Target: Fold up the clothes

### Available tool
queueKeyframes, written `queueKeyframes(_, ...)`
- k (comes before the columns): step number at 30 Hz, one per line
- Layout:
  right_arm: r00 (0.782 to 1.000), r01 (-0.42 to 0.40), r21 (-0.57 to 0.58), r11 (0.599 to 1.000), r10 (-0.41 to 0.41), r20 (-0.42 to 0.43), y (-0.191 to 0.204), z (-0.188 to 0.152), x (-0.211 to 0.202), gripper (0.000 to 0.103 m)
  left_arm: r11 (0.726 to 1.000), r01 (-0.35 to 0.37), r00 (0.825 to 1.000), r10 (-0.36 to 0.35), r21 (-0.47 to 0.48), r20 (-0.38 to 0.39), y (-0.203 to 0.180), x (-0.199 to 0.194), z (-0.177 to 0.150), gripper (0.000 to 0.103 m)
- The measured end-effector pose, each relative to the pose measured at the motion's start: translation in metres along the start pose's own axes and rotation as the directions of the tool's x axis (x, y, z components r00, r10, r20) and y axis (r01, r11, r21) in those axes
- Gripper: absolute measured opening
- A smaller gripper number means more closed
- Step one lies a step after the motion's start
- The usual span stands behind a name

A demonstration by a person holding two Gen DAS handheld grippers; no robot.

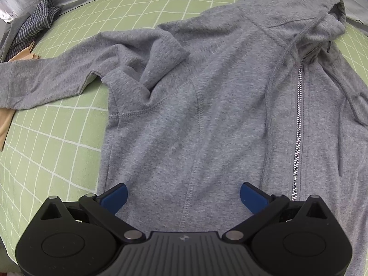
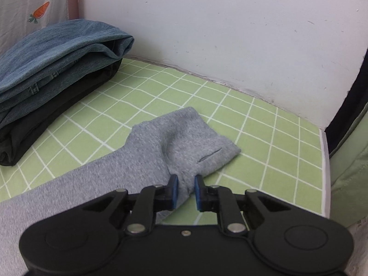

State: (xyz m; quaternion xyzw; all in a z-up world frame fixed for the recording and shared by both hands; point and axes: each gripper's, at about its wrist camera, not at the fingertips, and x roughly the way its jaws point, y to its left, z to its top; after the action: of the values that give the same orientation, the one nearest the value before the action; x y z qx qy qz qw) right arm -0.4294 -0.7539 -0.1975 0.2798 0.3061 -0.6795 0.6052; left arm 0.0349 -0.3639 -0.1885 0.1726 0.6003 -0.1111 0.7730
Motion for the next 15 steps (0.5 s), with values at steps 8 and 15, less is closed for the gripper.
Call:
queueKeyframes(8, 1.000, 0.026, -0.099, 0.995, -0.024, 0.020, 0.019, 0.005, -0.023, 0.055, 0.993, 0.070, 0.997, -0.072, -0.091, -0.017, 0.024, 0.000, -0.010, 0.103)
queueKeyframes(15, 0.967, -0.250, -0.283, 0.926, 0.253, -0.028, 0.111, -0.028, -0.087, 0.099, 0.987, 0.092, 0.995, -0.088, -0.131, 0.036, 0.072, -0.019, -0.030, 0.103)
